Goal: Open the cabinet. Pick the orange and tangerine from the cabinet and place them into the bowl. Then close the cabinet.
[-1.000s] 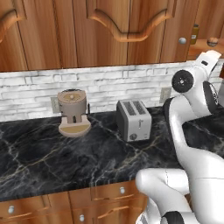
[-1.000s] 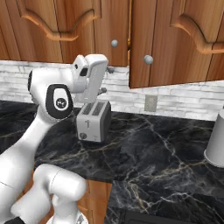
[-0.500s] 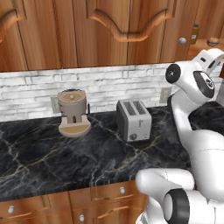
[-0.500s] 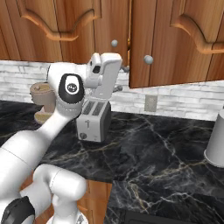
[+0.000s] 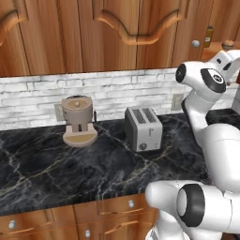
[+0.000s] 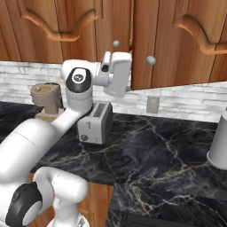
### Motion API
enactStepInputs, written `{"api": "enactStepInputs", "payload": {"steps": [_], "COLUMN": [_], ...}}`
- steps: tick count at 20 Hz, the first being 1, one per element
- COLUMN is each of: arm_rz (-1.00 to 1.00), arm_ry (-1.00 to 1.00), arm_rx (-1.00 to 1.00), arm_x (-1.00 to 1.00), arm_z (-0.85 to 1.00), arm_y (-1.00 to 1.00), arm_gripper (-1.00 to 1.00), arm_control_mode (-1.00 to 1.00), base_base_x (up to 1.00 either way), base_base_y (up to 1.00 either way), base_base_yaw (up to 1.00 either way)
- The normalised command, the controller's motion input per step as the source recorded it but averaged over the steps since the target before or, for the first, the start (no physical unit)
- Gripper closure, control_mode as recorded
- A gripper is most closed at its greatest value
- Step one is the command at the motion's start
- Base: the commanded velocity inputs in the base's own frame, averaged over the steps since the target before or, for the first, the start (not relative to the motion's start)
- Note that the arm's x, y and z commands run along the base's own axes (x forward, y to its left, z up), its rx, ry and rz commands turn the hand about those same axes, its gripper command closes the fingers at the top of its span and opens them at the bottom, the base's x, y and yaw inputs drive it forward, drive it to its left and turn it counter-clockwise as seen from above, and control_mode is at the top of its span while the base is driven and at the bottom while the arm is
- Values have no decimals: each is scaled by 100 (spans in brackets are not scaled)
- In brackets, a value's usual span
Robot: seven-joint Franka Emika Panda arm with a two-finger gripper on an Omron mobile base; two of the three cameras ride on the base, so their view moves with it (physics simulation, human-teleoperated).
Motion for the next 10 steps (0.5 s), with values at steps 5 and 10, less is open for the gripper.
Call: {"api": "enactStepInputs", "payload": {"steps": [5, 10], "arm_rz": [-26, -24], "arm_ry": [-5, -10], "arm_rx": [4, 10], "arm_x": [-67, -80], "arm_z": [0, 2], "arm_y": [-99, -100], "arm_gripper": [-100, -100], "arm_control_mode": [-100, -100], "base_base_x": [0, 0], "base_base_y": [0, 0], "base_base_yaw": [0, 0]}}
